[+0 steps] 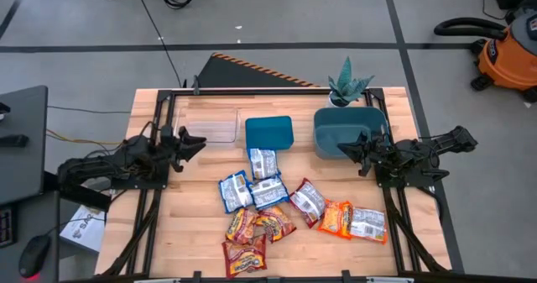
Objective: Sort Maruchan noodles
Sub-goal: Put the blue noodle pack into the green bin
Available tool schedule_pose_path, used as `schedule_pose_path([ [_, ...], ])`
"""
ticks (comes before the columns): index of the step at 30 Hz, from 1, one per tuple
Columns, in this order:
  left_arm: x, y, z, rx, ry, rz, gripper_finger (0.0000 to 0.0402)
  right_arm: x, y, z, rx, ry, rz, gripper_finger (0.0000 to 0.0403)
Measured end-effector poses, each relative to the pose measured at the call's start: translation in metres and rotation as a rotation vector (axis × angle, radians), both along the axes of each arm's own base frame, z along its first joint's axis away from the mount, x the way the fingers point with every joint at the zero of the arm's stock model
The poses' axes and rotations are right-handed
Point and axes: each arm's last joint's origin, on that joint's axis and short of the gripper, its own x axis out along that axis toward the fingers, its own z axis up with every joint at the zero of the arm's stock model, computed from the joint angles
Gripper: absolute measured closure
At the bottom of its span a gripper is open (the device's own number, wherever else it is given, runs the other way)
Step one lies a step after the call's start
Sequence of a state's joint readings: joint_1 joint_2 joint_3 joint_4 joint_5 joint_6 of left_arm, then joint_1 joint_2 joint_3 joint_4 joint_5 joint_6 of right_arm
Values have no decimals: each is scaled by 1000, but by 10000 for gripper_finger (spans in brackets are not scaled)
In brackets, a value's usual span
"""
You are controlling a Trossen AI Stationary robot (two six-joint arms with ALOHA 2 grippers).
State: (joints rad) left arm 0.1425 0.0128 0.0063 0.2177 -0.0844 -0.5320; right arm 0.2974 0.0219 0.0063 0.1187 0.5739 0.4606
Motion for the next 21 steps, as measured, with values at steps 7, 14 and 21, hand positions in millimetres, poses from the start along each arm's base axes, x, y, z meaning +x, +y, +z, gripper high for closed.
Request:
schedule_pose_path([
  [7, 0, 1, 0, 35, 9, 43, 260, -2, -1, 10, 40, -105, -15, 384],
  [14, 0, 1, 0, 37, 9, 45, 260, -4, -1, 19, 74, -207, -8, 384],
  [21, 0, 1, 0, 12, 2, 57, 260, -5, -2, 21, 79, -230, -7, 384],
])
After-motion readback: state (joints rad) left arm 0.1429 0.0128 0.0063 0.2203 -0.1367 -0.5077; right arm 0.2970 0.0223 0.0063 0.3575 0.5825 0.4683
